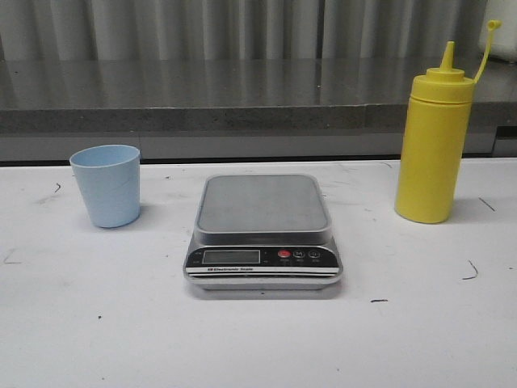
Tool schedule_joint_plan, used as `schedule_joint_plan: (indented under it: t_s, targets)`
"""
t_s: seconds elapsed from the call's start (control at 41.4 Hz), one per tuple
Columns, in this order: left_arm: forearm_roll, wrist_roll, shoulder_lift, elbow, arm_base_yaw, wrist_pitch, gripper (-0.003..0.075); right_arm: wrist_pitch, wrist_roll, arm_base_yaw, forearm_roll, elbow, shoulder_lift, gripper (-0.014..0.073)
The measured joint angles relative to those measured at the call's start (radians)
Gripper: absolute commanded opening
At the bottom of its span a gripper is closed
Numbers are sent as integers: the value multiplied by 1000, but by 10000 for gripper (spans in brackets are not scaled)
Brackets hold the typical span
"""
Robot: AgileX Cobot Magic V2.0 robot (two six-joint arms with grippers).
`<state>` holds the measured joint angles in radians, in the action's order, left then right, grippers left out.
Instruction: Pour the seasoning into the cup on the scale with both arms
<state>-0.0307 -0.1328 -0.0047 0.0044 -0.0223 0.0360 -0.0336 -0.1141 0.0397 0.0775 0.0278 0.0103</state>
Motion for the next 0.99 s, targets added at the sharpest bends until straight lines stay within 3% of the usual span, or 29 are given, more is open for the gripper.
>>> schedule_joint_plan:
  t_s: [0.676, 0.846, 0.991]
  targets:
    - [0, 0, 0, 0, 0, 0, -20, 2, 0, 0, 0, 0, 0, -69]
    - [0, 0, 0, 0, 0, -68, -20, 21, 0, 0, 0, -2, 0, -69]
    - [0, 0, 0, -76, 0, -36, -20, -44, 0, 0, 0, -91, 0, -69]
